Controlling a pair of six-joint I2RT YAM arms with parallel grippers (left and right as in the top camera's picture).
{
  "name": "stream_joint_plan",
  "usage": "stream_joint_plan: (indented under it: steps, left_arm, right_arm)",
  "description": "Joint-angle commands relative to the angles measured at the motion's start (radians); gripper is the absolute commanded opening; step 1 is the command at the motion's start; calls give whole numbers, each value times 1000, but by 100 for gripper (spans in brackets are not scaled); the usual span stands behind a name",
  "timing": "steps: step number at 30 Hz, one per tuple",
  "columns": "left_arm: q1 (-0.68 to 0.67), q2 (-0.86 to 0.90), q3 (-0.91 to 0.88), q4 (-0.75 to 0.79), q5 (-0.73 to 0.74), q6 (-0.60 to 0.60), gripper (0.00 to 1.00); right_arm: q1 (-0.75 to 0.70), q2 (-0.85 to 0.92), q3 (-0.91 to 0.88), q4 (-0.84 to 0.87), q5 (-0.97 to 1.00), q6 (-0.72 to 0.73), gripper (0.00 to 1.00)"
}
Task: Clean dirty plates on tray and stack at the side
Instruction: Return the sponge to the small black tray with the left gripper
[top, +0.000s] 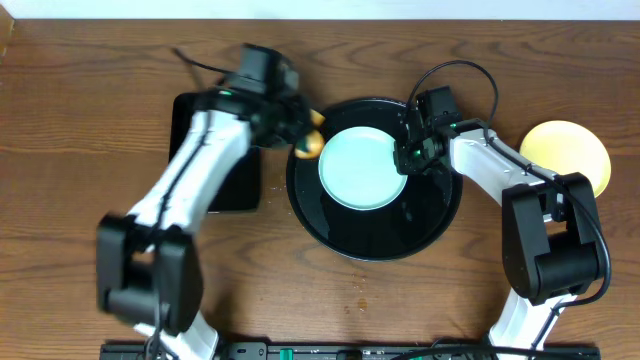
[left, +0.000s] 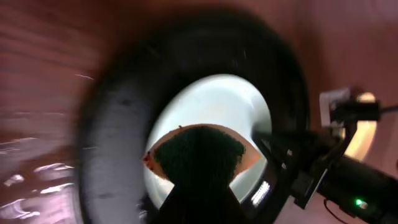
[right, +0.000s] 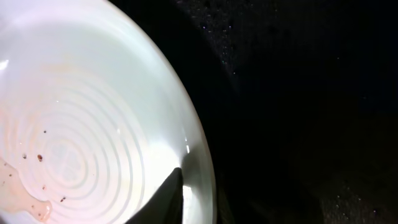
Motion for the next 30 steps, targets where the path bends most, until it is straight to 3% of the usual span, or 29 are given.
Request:
stream_joint_plan:
  steps: [1, 4, 8, 11, 13, 18, 24, 30]
  left_arm:
    - [60, -19, 14, -86, -186, 86, 8]
    - [110, -8, -2, -160, -350, 114, 8]
    - [167, 9, -58, -160, -462, 136, 8]
    - [201, 26, -99, -128, -463, 143, 8]
    - [215, 42, -120, -96, -463, 159, 8]
    - [224, 102, -150, -5, -463, 247, 8]
    - [224, 154, -152, 0, -463, 251, 13]
    - [224, 154, -153, 0, -463, 251, 13]
  right_arm:
    - [6, 29, -10, -8, 21, 5, 23]
    - [6, 29, -10, -8, 21, 5, 29]
    - [6, 29, -10, -8, 21, 5, 28]
    - [6, 29, -10, -8, 21, 5, 23]
    - [6, 29, -10, -8, 21, 5, 1]
    - [6, 29, -10, 6, 23, 3, 1]
    - [6, -13, 29, 3, 44, 0, 1]
    - [27, -202, 66, -60, 259, -85, 1]
